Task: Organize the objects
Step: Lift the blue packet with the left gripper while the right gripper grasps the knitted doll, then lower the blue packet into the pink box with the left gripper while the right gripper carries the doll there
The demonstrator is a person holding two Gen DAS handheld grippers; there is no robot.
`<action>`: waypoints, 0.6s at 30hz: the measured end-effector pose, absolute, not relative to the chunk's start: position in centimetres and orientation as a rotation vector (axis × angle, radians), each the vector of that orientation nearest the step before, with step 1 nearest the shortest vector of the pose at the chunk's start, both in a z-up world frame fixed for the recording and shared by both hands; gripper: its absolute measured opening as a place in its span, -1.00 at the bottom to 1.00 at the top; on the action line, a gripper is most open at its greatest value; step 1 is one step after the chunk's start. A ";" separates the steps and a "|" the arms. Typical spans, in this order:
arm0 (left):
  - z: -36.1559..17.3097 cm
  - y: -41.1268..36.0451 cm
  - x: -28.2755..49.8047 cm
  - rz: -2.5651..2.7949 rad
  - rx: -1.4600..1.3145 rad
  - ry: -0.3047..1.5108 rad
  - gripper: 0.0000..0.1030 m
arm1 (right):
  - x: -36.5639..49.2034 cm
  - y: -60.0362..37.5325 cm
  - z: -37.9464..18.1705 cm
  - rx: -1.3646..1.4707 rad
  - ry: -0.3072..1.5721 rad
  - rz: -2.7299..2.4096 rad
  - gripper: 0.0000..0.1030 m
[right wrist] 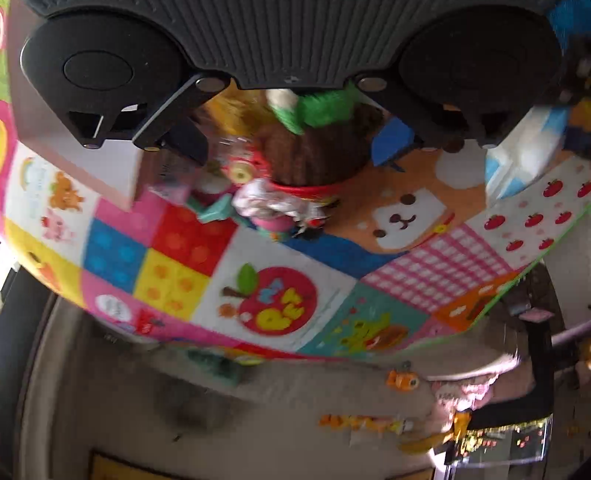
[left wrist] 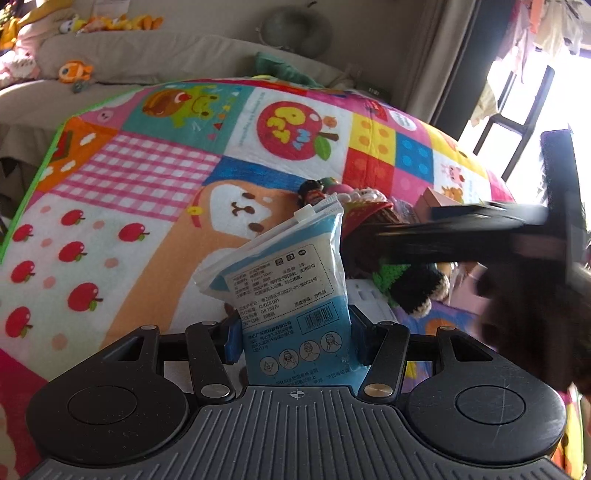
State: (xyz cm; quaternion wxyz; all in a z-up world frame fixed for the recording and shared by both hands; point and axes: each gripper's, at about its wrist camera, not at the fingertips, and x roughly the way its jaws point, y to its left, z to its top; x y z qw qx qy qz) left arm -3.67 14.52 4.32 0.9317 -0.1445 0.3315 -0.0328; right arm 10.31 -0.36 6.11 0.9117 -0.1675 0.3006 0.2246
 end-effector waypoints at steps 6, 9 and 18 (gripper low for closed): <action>4.5 13.6 -4.6 -0.117 -0.264 0.685 0.16 | 10.7 0.8 4.5 -0.381 0.743 0.495 0.21; 4.9 12.5 -4.8 -0.155 -0.240 0.688 0.16 | 8.6 -2.3 6.5 -0.289 0.730 0.525 0.20; 7.5 5.6 -4.9 -0.385 -0.150 0.691 0.16 | -3.6 -16.0 10.8 -0.123 0.683 0.499 0.20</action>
